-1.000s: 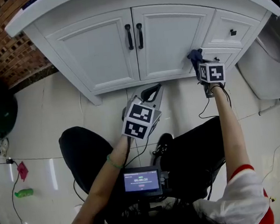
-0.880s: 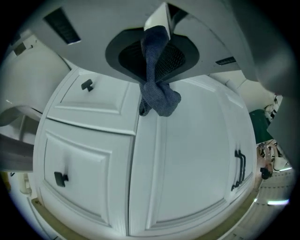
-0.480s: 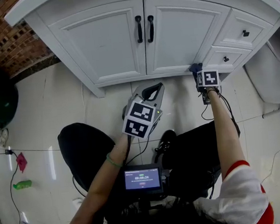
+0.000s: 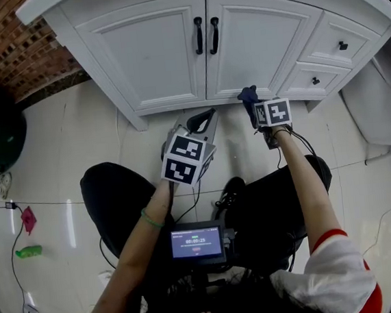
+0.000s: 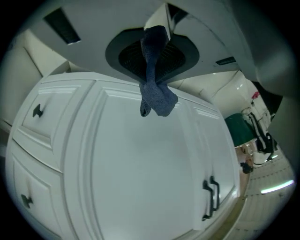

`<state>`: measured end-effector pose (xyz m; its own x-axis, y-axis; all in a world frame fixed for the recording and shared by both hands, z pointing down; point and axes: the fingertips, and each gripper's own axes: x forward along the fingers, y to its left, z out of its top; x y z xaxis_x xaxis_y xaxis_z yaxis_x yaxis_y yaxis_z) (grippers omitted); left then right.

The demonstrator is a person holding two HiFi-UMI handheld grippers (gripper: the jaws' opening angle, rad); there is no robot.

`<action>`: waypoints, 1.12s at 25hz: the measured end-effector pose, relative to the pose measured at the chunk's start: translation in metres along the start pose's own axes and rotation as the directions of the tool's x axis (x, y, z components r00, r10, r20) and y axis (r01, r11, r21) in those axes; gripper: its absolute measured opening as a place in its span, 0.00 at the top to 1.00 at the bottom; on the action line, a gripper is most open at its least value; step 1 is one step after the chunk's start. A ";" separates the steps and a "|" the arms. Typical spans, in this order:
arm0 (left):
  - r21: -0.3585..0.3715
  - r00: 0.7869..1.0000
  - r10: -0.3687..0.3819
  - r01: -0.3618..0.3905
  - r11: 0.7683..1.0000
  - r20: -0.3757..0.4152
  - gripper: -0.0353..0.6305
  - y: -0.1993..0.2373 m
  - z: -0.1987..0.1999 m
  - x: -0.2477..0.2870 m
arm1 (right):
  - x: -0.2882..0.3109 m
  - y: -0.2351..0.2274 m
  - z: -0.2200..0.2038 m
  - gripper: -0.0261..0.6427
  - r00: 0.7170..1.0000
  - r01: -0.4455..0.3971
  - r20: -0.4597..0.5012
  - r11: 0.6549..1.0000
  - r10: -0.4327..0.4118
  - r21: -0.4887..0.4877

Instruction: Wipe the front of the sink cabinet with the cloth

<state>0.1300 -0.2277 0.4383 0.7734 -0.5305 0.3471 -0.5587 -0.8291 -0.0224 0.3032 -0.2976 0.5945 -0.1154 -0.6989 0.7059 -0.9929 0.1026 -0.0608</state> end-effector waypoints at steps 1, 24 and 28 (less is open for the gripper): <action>0.001 1.000 0.007 -0.007 1.000 -0.001 0.92 0.000 0.000 -0.006 | -0.005 0.019 0.005 0.87 0.999 -0.033 0.017 0.999 0.034 -0.024; -0.065 0.982 0.138 -0.130 0.989 0.131 0.92 0.000 -0.029 -0.144 | -0.151 0.265 0.009 0.87 0.864 -0.325 0.381 0.942 0.330 -0.079; -0.141 0.977 0.162 -0.143 0.980 0.139 0.92 0.001 -0.034 -0.156 | -0.161 0.276 0.003 0.87 0.852 -0.339 0.388 0.935 0.351 -0.102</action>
<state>-0.0015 -0.1395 0.4160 0.7065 -0.6775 0.2046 -0.6999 -0.7116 0.0606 0.0481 -0.1591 0.4623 -0.4581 -0.8345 0.3062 -0.8866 0.4045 -0.2242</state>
